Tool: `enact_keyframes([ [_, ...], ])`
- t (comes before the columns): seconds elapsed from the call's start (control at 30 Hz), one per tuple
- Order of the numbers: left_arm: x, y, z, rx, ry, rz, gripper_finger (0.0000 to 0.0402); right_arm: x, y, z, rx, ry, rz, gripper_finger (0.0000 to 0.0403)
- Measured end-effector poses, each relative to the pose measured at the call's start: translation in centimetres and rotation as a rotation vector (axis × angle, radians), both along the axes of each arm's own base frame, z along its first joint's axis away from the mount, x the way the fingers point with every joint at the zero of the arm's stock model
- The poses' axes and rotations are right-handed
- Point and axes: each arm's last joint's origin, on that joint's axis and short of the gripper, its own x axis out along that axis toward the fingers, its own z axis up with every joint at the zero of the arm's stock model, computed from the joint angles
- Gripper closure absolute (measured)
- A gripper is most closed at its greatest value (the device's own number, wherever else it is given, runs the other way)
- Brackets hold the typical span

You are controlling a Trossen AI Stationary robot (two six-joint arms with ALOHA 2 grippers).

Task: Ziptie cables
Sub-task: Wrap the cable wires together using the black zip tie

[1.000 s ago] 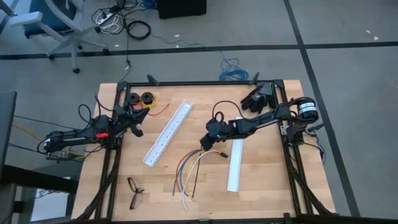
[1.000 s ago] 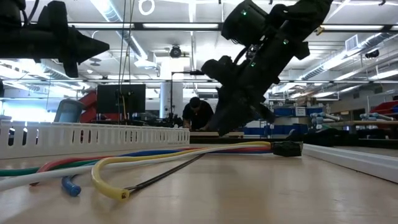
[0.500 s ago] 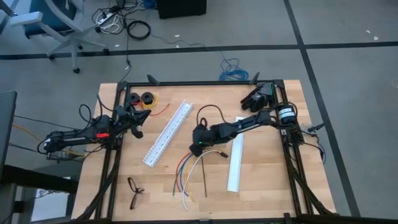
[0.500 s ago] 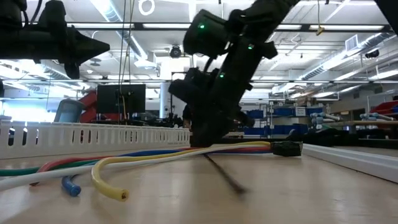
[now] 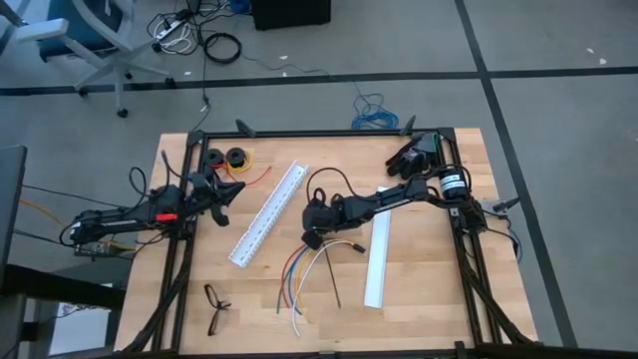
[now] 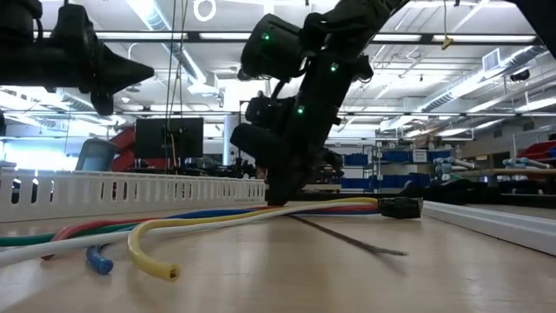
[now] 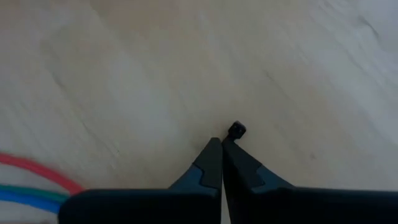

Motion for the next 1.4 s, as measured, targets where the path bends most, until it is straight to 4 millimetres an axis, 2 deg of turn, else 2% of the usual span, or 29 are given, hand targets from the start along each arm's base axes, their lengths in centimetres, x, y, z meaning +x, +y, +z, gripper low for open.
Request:
enact_keyframes([
  [0.17,0.1,-0.1,-1.0,-0.078,0.083,-0.032,0.0381,0.1,0.1,0.5,-0.018,-0.023,0.019,0.0403],
  [0.47,0.4,-0.4,-1.5,-0.097,0.143,-0.144,0.0380,-0.4,0.2,4.0,-0.042,-0.103,0.035,0.0403],
  [0.6,0.6,-0.3,-1.8,-0.119,0.169,-0.144,0.0380,-0.5,0.2,4.2,-0.035,-0.106,0.032,0.0402],
  [0.73,0.8,-0.3,-2.0,-0.126,0.195,-0.142,0.0380,-0.5,0.3,3.6,-0.009,-0.084,0.043,0.0385],
  [0.93,0.9,-0.3,-2.1,-0.128,0.210,-0.141,0.0380,-0.9,0.1,2.9,0.002,-0.087,-0.009,0.0330],
  [1.13,1.0,-0.3,-2.1,-0.129,0.208,-0.142,0.0380,-0.6,0.1,0.8,0.017,-0.118,-0.020,0.0290],
  [1.3,1.0,-0.3,-2.1,-0.124,0.210,-0.150,0.0380,-0.5,0.0,-0.6,0.015,-0.074,-0.024,0.0290],
  [1.4,1.1,-0.4,-2.1,-0.117,0.212,-0.186,0.0380,-0.6,-0.1,-1.1,0.004,-0.052,-0.036,0.0321],
])
